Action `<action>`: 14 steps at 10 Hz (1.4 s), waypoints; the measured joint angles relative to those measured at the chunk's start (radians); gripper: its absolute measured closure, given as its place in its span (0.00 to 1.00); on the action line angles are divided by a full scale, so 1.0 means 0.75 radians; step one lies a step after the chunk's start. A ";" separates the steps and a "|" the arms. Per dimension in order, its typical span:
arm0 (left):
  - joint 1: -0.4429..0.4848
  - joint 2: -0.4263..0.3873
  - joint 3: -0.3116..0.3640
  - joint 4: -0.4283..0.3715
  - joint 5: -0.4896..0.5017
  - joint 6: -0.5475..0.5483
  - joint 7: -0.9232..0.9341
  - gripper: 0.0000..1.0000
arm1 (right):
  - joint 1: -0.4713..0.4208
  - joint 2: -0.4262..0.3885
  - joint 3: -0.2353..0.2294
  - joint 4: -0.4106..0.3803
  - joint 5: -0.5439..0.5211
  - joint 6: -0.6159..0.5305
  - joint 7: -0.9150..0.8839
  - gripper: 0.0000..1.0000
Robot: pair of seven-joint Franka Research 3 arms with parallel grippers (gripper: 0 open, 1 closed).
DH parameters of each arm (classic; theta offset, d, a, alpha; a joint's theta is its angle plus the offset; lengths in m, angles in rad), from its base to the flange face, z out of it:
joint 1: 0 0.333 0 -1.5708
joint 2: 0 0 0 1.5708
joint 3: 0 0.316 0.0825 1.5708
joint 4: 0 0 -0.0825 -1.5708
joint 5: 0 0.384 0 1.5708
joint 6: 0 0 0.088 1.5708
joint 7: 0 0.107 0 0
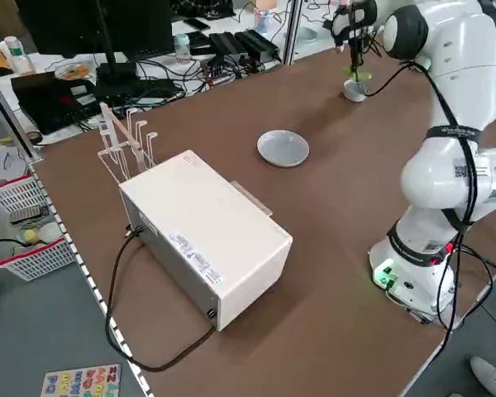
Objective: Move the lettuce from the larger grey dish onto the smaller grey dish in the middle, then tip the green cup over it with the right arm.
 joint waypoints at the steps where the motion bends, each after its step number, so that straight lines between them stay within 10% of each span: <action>1: -0.011 0.025 -0.001 0.002 0.000 0.054 -0.006 0.96 | 0.002 0.008 0.004 0.000 0.005 0.002 -0.007 0.00; 12: -0.078 0.128 0.037 0.011 0.000 0.237 -0.008 0.94 | 0.016 0.033 0.010 -0.029 -0.009 -0.052 -0.078 0.00; 14: -0.078 0.131 0.038 0.013 0.000 0.241 -0.007 0.65 | 0.016 0.033 0.010 -0.033 -0.022 -0.052 -0.083 0.00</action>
